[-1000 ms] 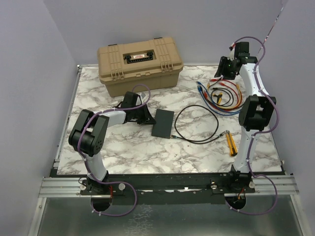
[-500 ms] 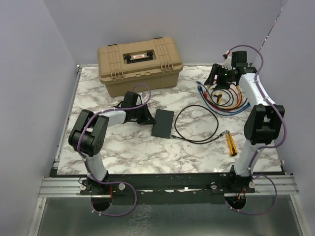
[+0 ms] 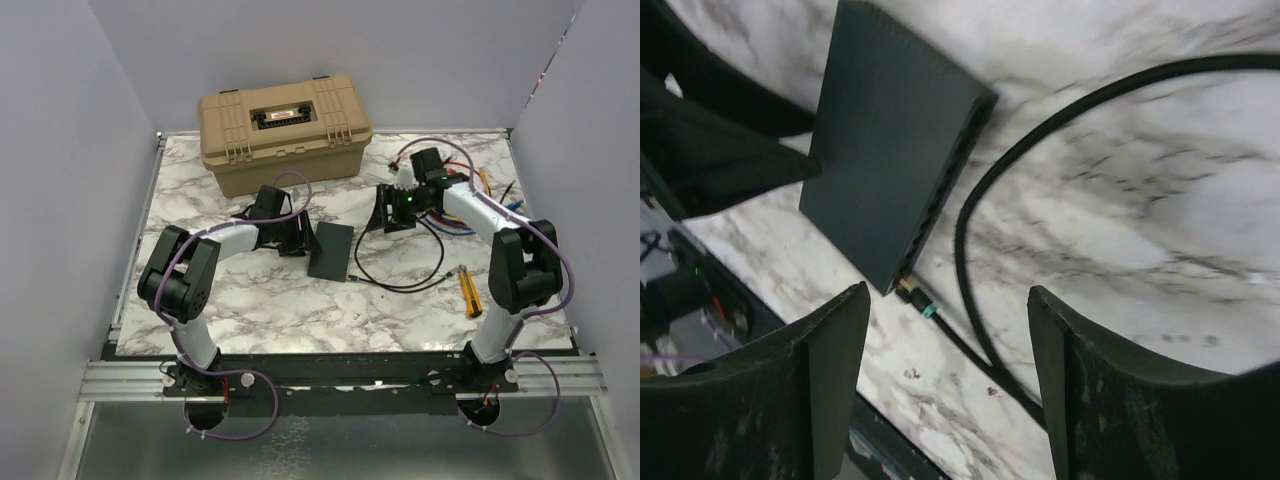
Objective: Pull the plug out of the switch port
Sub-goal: Place the connector at the center of the board, then pull the connector from the switch port.
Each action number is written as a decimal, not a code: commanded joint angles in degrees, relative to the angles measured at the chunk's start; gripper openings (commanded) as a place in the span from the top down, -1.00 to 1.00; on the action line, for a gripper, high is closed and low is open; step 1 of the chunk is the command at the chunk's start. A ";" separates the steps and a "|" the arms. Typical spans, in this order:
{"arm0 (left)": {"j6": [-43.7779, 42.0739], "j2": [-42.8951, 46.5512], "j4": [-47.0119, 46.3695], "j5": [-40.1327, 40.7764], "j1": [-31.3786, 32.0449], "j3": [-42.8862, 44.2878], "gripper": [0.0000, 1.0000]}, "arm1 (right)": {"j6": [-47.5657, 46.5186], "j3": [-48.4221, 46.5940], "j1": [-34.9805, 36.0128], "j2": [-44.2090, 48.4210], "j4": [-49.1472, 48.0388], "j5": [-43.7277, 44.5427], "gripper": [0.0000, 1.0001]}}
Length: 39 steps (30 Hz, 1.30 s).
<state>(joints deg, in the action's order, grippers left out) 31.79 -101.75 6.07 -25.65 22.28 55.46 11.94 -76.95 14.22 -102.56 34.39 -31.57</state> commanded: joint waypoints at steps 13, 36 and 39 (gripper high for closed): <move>0.68 4.87 3.63 5.87 0.39 -5.45 -0.08 | 7.44 -0.51 13.00 -13.72 -7.52 -8.94 -0.07; 0.71 6.41 3.94 10.78 0.40 -8.21 0.39 | 6.11 -0.85 13.13 -15.10 -6.59 -15.06 -0.33; 0.60 5.68 3.89 11.18 0.44 -8.73 0.63 | 5.82 0.78 12.75 -15.02 -6.21 -15.21 -0.30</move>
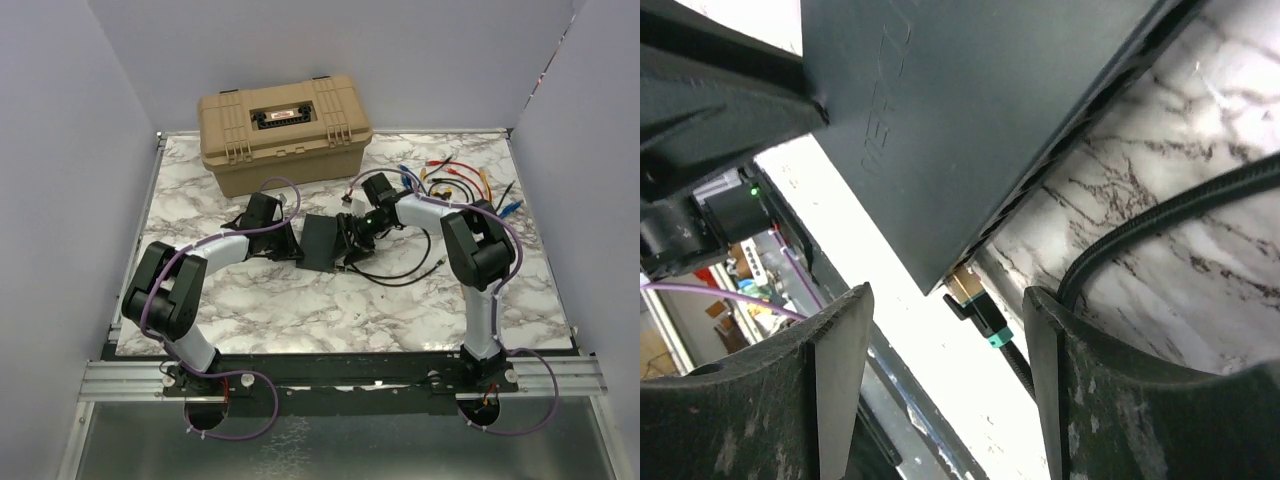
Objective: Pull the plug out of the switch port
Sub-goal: Pull the connector from the switch port.
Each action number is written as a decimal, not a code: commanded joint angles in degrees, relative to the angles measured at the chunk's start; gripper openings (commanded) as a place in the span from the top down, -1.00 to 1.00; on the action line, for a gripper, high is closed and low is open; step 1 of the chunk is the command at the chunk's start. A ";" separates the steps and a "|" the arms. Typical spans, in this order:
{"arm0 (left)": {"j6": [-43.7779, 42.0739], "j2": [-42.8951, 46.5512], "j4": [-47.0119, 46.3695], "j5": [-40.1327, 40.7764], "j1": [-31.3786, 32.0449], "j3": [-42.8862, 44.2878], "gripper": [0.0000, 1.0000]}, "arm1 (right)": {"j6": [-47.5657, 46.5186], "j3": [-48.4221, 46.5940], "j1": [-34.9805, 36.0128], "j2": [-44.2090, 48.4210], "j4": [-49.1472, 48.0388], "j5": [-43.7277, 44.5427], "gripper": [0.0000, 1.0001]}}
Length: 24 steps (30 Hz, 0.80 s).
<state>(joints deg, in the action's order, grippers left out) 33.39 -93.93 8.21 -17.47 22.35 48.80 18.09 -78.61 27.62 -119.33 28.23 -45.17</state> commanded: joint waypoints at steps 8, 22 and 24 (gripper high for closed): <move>-1.05 -3.10 1.80 4.05 0.35 -3.90 1.00 | -1.32 7.23 -3.98 1.29 -0.48 -4.82 -0.18; -1.04 -4.24 1.80 4.02 0.35 -4.33 1.00 | 4.04 13.27 -6.43 -1.87 -9.44 -14.68 -0.05; -1.04 -4.34 1.73 3.81 0.33 -4.19 1.00 | 5.00 13.47 -6.43 -2.63 -10.56 -15.10 -0.01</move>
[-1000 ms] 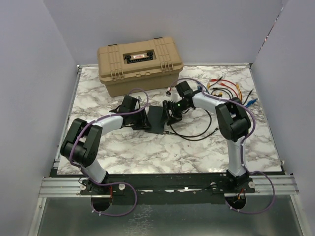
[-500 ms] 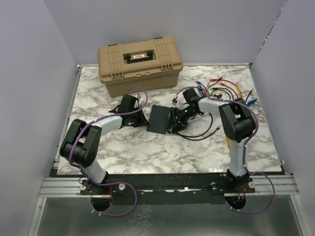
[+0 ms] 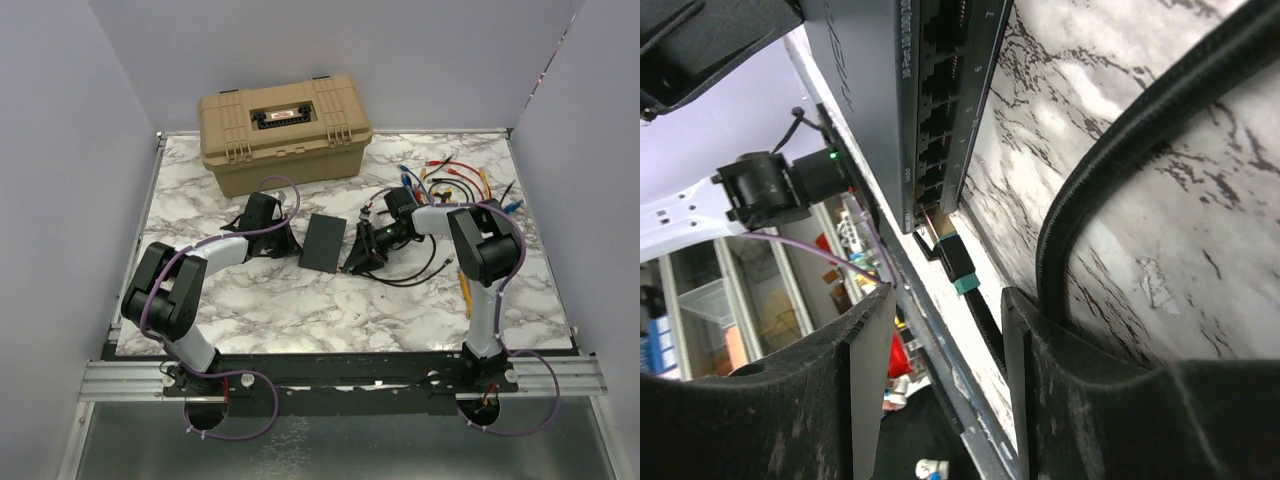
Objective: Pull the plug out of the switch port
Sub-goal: Pull the connector from the switch port.
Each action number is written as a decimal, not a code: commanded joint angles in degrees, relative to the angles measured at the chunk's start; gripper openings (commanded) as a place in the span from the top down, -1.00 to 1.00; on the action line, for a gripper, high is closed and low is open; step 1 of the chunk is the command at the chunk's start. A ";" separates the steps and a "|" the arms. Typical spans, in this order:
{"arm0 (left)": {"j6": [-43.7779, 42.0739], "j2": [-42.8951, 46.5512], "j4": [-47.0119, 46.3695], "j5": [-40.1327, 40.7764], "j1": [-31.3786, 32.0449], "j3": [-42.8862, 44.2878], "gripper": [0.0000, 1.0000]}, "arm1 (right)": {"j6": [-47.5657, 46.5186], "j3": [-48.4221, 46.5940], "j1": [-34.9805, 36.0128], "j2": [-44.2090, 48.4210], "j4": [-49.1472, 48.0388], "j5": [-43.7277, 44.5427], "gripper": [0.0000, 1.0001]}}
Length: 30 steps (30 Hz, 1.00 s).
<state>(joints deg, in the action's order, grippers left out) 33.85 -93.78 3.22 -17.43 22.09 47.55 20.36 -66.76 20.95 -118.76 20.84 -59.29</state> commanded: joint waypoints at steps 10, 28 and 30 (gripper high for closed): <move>-1.59 -4.49 6.70 3.28 0.62 -2.63 1.00 | 6.36 1.27 0.28 -7.41 -7.43 -2.14 0.08; -1.59 -5.66 6.71 3.16 0.65 -1.33 1.00 | 3.87 -0.76 1.01 -10.21 -3.76 -0.56 0.27; -1.59 -5.67 6.70 3.23 0.65 -1.40 1.00 | 3.36 -1.27 1.24 -10.39 -2.71 0.23 0.34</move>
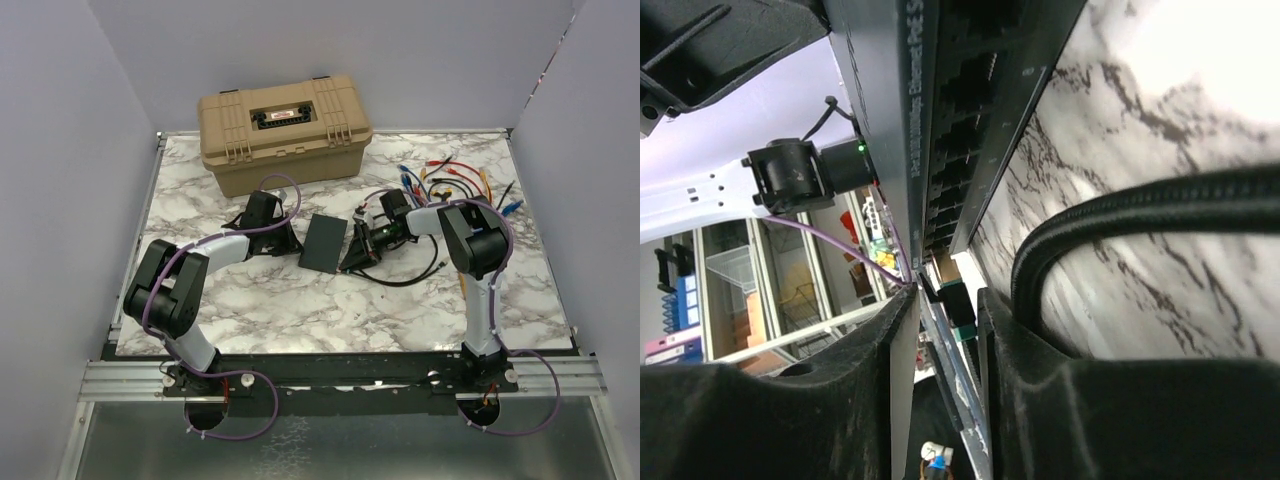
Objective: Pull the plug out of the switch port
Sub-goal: Pull the connector from the switch port.
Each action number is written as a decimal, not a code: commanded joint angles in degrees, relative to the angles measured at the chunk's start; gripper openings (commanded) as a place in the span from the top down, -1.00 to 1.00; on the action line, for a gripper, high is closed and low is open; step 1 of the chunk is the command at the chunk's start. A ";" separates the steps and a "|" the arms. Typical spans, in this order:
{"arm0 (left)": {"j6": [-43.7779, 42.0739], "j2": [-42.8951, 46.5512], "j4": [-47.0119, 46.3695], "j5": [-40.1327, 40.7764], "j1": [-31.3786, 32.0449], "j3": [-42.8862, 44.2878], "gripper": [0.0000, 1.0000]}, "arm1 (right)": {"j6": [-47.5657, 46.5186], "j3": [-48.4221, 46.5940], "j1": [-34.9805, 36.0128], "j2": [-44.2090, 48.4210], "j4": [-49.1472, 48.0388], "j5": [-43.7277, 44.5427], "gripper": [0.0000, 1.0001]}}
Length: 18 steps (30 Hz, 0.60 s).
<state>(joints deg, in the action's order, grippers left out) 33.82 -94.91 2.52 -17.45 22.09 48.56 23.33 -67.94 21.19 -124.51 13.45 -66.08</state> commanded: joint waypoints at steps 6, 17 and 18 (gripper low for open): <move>-1.50 -4.62 7.41 3.38 0.60 -2.54 1.00 | -1.43 -1.65 1.50 -4.70 8.13 10.58 0.55; -1.08 -5.91 7.48 4.16 0.59 -3.67 1.00 | -3.10 -1.33 1.57 -3.71 10.12 13.01 0.99; -1.08 -6.01 7.45 4.31 0.58 -3.83 1.00 | -3.25 -1.32 1.53 -3.54 10.29 13.04 0.99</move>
<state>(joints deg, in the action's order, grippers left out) 33.93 -95.44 1.69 -17.43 22.00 48.62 20.32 -70.57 21.91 -125.38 18.15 -63.09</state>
